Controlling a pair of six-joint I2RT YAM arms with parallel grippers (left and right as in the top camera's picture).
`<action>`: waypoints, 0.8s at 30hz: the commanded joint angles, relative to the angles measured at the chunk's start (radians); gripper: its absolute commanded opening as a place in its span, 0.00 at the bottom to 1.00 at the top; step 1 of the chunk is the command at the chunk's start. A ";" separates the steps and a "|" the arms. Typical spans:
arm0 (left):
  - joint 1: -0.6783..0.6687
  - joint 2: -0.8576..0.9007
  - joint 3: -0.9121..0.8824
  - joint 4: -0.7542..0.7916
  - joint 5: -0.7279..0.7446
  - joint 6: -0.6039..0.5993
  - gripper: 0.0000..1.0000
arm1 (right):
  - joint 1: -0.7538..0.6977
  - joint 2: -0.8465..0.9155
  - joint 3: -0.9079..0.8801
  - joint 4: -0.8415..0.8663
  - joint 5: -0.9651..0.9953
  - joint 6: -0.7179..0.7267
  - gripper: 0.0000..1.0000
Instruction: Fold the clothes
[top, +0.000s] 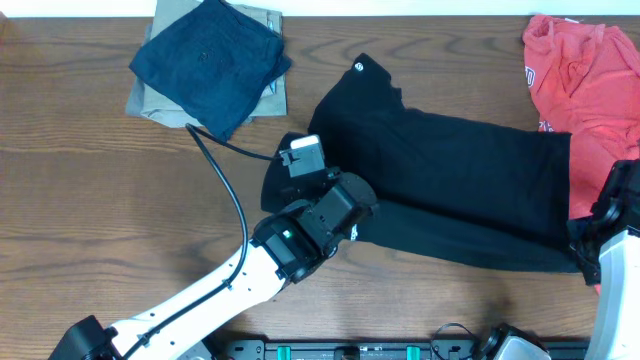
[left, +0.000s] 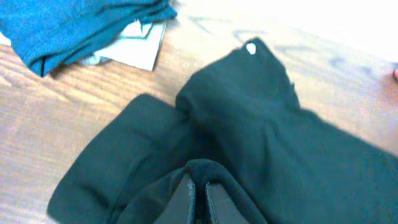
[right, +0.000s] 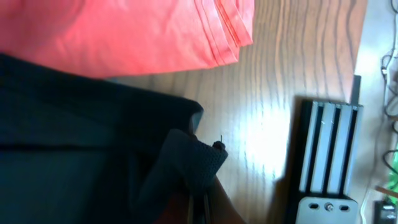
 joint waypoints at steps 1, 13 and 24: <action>0.020 0.024 -0.002 0.015 -0.045 0.017 0.06 | -0.002 0.001 -0.039 0.046 0.041 0.024 0.02; 0.024 0.158 -0.002 0.100 -0.045 0.017 0.07 | -0.002 0.001 -0.132 0.207 0.039 0.023 0.04; 0.079 0.186 -0.002 0.144 -0.043 0.016 0.08 | 0.000 0.034 -0.134 0.317 -0.008 0.015 0.04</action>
